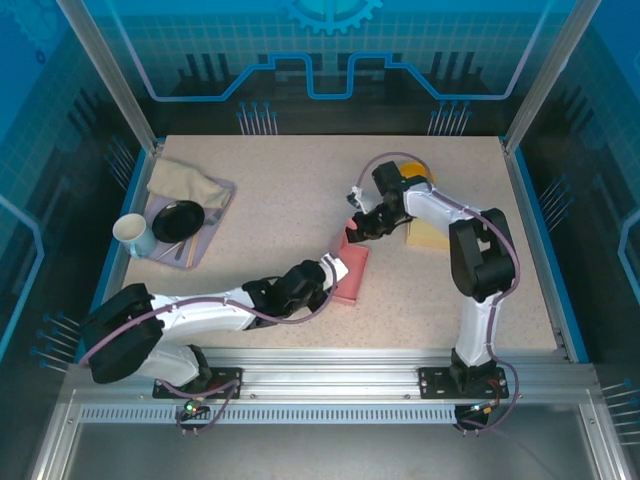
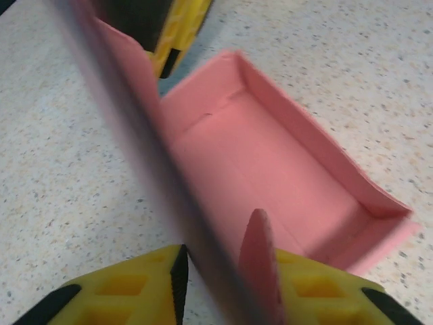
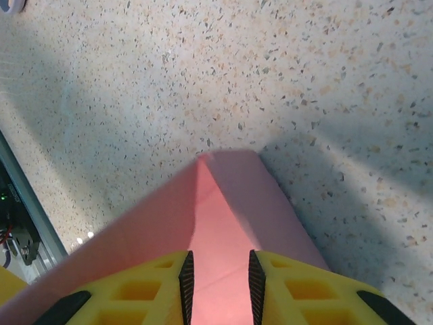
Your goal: Fold the paper box
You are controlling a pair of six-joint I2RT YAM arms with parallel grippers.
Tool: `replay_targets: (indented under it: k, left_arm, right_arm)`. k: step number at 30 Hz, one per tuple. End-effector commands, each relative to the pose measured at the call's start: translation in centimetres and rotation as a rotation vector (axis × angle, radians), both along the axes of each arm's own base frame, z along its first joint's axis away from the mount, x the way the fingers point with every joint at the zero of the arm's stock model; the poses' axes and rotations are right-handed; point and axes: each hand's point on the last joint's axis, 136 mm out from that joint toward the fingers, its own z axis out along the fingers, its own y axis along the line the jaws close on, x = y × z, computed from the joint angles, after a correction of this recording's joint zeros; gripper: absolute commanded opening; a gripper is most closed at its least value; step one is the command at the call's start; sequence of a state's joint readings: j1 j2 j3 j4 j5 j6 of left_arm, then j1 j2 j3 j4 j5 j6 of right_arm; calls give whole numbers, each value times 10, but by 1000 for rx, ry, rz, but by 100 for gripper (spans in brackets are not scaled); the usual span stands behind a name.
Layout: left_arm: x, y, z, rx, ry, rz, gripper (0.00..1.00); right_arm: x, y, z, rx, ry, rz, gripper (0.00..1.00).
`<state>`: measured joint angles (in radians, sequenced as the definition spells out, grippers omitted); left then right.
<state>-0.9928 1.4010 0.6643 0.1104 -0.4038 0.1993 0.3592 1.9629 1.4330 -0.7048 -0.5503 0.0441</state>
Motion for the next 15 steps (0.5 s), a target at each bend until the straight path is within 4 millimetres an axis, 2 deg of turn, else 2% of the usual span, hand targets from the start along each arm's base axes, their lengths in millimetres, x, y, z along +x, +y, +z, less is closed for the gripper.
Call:
replay_targets:
  k: [1, 9, 15]
  left_arm:
    - [-10, -3, -13, 88, 36, -54, 40]
    - [-13, -8, -26, 140, 76, -68, 48]
    - [-14, -8, -38, 173, 103, -66, 49]
  right_arm:
    - [-4, -3, 11, 3, -41, 11, 30]
    - [-8, -23, -2, -71, -43, -18, 31]
    - [-5, -52, -7, -110, -33, -123, 31]
